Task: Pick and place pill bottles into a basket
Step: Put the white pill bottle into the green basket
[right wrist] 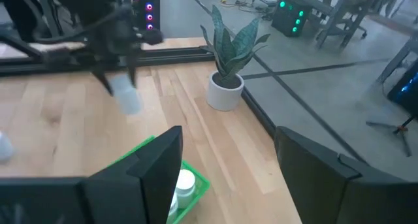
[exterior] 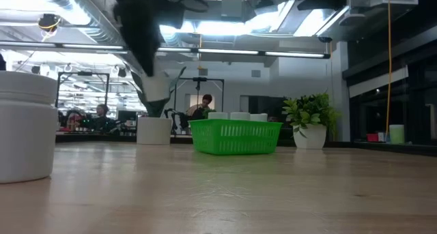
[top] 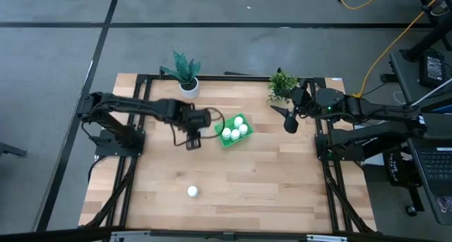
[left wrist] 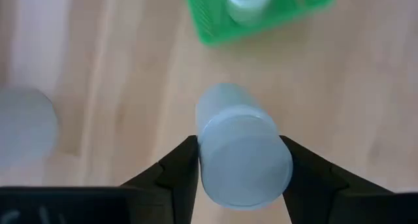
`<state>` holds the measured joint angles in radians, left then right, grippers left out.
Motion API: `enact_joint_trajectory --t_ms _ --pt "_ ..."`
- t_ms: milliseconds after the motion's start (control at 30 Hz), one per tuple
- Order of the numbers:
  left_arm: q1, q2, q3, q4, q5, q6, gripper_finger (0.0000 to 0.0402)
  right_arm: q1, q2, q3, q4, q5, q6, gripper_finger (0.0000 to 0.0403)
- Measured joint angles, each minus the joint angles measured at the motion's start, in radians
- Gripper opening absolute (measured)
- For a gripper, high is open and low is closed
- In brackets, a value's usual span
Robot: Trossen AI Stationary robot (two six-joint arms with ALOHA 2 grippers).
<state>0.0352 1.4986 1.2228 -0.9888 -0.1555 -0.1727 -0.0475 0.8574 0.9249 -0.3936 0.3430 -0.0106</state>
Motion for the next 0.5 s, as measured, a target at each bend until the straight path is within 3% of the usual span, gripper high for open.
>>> enact_joint_trajectory --t_ms 333,500 --pt "0.156 0.03 0.006 0.103 0.066 0.257 0.0167 0.0 0.005 0.0 0.002 0.002 0.063 0.0245" --pt "0.179 0.113 0.091 0.092 0.086 0.353 0.0167 -0.001 0.034 0.001 0.011 0.003 0.063 0.0245"
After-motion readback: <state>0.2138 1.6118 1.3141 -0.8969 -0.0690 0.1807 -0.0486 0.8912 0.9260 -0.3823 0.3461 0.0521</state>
